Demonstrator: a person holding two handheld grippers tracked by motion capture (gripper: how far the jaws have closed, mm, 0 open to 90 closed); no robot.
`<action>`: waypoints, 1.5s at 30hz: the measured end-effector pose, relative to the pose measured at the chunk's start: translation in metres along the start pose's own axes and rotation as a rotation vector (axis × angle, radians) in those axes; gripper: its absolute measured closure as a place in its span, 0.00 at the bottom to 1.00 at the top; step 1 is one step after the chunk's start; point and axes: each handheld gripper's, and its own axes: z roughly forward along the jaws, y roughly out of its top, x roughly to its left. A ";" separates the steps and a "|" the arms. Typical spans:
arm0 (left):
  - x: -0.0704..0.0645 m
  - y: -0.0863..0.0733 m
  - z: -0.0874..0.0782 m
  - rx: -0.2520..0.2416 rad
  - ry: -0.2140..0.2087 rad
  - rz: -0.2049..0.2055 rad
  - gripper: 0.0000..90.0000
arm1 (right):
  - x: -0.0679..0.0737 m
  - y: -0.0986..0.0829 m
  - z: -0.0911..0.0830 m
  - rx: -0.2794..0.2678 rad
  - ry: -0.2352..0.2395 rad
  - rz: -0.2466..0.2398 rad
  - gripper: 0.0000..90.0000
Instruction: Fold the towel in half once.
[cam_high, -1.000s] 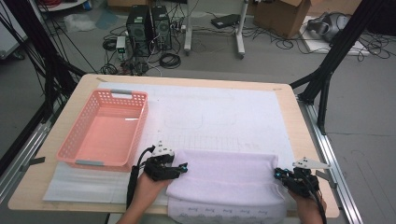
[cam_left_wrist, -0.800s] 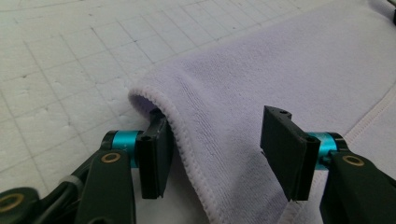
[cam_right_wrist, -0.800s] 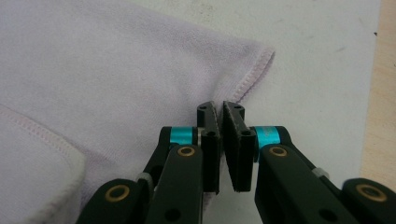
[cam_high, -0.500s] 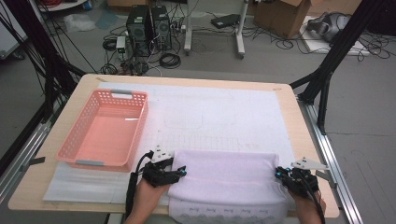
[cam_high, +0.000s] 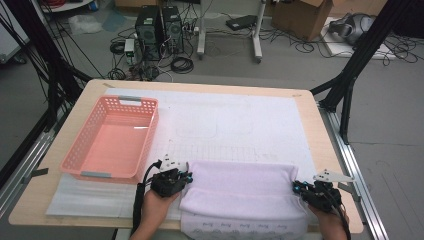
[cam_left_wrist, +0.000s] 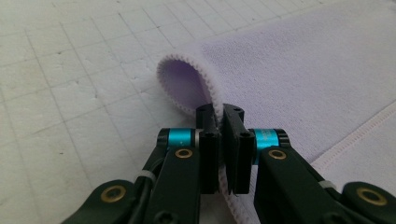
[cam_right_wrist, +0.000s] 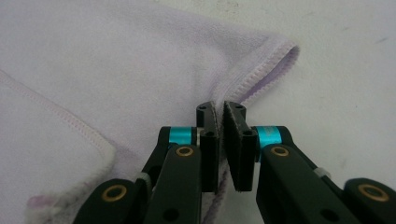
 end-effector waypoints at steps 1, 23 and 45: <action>0.000 0.000 0.000 -0.004 -0.003 -0.009 0.95 | 0.000 0.000 0.000 0.001 0.000 -0.003 0.93; 0.063 0.078 0.028 -0.048 0.072 -0.097 0.96 | -0.020 0.068 0.040 -0.118 -0.036 0.020 0.95; 0.109 0.140 0.071 -0.122 0.123 -0.109 0.96 | -0.057 0.147 0.098 -0.112 -0.135 0.027 0.95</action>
